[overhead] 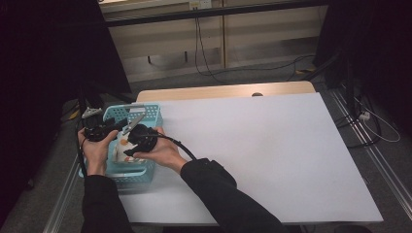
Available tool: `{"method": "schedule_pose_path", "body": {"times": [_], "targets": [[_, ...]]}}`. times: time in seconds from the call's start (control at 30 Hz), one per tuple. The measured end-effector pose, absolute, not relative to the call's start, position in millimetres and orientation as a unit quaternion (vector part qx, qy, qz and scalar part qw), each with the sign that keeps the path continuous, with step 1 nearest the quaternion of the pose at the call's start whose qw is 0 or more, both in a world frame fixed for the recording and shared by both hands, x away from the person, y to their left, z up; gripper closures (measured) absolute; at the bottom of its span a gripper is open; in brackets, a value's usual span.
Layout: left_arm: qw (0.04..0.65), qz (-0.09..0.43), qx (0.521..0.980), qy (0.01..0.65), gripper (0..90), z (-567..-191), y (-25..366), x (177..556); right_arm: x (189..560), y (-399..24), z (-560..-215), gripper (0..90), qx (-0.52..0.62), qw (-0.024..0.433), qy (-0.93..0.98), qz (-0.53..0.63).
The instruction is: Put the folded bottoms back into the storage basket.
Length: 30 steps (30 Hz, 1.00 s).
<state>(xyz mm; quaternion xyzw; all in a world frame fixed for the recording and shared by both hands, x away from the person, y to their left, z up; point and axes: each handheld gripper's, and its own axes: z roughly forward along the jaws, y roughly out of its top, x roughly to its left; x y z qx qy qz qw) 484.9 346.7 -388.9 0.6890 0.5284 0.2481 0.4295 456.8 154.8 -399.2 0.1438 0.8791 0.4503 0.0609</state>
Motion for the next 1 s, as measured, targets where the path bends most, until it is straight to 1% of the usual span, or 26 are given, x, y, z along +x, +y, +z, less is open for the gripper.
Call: {"method": "schedule_pose_path", "body": {"times": [0.1,0.17,0.3,0.4,0.5,0.57,0.67,0.77,0.87,1.0], "targets": [[0.433,0.252,0.687,0.527,31.9,-388.5,347.3,484.2,456.8,153.2,-398.4,47.0,0.146,0.056,0.878,0.452],[0.437,0.25,0.688,0.523,27.3,-387.9,345.5,484.3,457.1,151.3,-397.7,44.8,0.147,0.056,0.878,0.452],[0.444,0.254,0.687,0.516,21.8,-386.6,338.7,484.0,458.4,147.8,-394.2,40.4,0.154,0.058,0.873,0.46],[0.445,0.268,0.683,0.513,15.0,-383.2,335.0,482.7,457.7,145.4,-391.5,38.1,0.151,0.059,0.872,0.462],[0.447,0.271,0.684,0.509,13.0,-379.3,331.6,482.2,456.7,140.5,-388.5,35.7,0.156,0.063,0.868,0.468],[0.447,0.271,0.686,0.506,7.0,-377.5,328.2,482.4,456.5,136.9,-387.1,32.3,0.16,0.068,0.866,0.469],[0.464,0.263,0.684,0.498,6.3,-375.7,321.8,482.4,456.4,130.6,-385.7,28.5,0.167,0.069,0.862,0.474],[0.469,0.259,0.686,0.492,3.9,-373.2,317.1,482.2,456.6,123.5,-384.9,26.1,0.172,0.074,0.858,0.479],[0.475,0.26,0.688,0.483,3.8,-371.5,312.6,480.6,456.2,117.3,-384.7,23.7,0.175,0.081,0.857,0.478],[0.456,0.267,0.692,0.491,3.8,-369.9,312.3,477.0,454.5,111.6,-385.6,19.2,0.179,0.083,0.857,0.475]]}}
